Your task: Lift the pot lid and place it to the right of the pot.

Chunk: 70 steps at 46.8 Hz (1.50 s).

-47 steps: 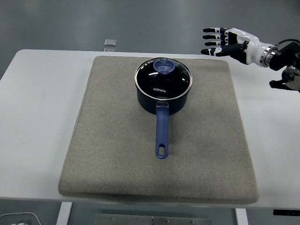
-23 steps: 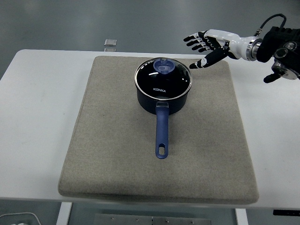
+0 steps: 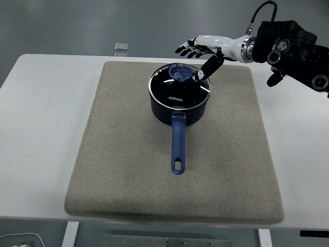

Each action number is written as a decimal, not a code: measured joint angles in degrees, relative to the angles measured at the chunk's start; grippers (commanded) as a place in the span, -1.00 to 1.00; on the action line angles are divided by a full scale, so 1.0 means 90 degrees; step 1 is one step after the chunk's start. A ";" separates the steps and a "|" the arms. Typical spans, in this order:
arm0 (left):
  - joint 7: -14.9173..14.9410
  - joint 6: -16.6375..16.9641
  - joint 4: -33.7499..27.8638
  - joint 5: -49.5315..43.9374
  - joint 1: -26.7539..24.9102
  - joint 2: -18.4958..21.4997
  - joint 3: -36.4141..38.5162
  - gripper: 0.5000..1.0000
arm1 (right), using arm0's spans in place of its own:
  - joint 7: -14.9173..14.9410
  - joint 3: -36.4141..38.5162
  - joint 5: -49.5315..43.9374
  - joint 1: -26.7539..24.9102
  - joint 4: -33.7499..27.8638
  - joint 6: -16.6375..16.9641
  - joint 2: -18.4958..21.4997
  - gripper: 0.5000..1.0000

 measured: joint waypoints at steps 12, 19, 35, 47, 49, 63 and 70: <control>0.0000 -0.0001 0.0000 0.0000 0.0000 0.0000 0.0000 1.00 | 0.0000 -0.0062 -0.0326 0.0019 -0.0007 -0.0004 0.0113 0.63; 0.0000 -0.0002 0.0000 -0.0001 -0.0001 0.0000 0.0000 1.00 | -0.0003 -0.0070 -0.0327 0.0040 -0.0004 -0.0137 0.0187 0.61; 0.0001 -0.0002 0.0000 0.0000 0.0001 0.0000 0.0000 1.00 | -0.0019 -0.0082 -0.0475 0.0034 -0.0004 -0.0153 0.0310 0.25; 0.0000 0.0000 0.0000 -0.0001 0.0000 0.0000 0.0000 1.00 | -0.0019 -0.0097 -0.0559 0.0023 -0.0007 -0.0153 0.0310 0.20; 0.0000 0.0000 0.0000 -0.0001 0.0001 0.0000 0.0000 1.00 | -0.0019 -0.0108 -0.0560 0.0023 -0.0004 -0.0153 0.0309 0.20; 0.0000 -0.0002 0.0000 -0.0001 0.0000 0.0000 0.0000 1.00 | -0.0014 -0.0116 -0.0552 0.0043 0.0001 -0.0143 0.0307 0.18; 0.0000 -0.0001 0.0000 -0.0001 -0.0002 0.0000 0.0000 1.00 | -0.0017 -0.0113 -0.0552 0.0054 0.0004 -0.0129 0.0331 0.10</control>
